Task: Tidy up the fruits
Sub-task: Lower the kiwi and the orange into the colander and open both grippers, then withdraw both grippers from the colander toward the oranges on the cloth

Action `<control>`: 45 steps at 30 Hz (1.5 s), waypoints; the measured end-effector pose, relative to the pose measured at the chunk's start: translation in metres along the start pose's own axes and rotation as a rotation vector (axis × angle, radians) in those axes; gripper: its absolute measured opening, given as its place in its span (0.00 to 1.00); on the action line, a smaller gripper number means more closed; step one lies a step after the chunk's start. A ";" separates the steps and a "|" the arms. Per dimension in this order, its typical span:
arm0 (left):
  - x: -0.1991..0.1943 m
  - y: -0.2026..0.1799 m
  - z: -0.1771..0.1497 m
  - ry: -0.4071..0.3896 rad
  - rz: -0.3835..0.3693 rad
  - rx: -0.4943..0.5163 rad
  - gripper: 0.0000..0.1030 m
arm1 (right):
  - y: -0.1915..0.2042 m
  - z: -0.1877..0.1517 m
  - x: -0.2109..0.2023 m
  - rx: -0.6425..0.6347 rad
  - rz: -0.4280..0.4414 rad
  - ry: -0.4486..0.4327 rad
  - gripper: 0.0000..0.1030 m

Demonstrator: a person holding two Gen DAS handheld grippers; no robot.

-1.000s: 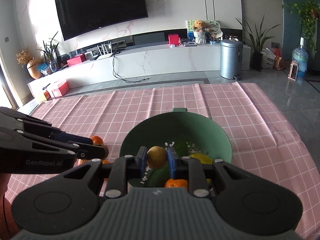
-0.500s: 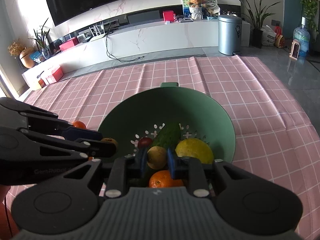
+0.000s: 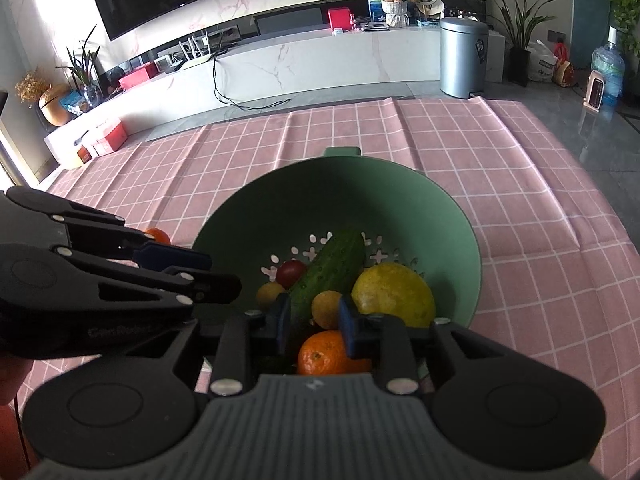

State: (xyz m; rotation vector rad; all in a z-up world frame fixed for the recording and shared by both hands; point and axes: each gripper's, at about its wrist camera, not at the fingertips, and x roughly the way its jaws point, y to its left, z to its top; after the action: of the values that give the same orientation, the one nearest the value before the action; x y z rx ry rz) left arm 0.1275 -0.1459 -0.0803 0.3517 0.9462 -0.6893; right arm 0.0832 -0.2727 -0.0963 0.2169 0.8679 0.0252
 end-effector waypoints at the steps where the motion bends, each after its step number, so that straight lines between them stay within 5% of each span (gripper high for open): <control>1: -0.003 0.001 0.000 -0.008 0.000 -0.003 0.34 | 0.000 0.001 -0.002 -0.001 -0.001 -0.004 0.23; 8: -0.034 0.006 -0.006 -0.073 0.031 -0.034 0.44 | 0.010 0.001 -0.023 -0.017 -0.012 -0.058 0.36; 11: -0.047 0.011 -0.010 -0.100 0.060 -0.052 0.51 | 0.018 0.000 -0.034 -0.028 -0.025 -0.092 0.50; 23: -0.090 0.042 -0.041 -0.200 0.280 -0.130 0.76 | 0.056 -0.016 -0.058 -0.019 -0.053 -0.181 0.79; 28: -0.105 0.046 -0.059 -0.218 0.226 -0.041 0.76 | 0.083 -0.028 -0.057 -0.039 -0.055 -0.199 0.79; 34: -0.104 0.059 -0.079 -0.161 0.200 -0.057 0.77 | 0.115 -0.045 -0.049 -0.093 -0.043 -0.194 0.78; 45: -0.078 0.081 -0.095 -0.113 0.128 -0.040 0.67 | 0.144 -0.058 -0.016 -0.190 0.010 -0.100 0.50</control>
State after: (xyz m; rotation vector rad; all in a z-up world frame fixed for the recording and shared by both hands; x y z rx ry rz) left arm 0.0928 -0.0032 -0.0691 0.3319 0.8217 -0.5666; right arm 0.0384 -0.1235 -0.0922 0.0441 0.7590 0.1054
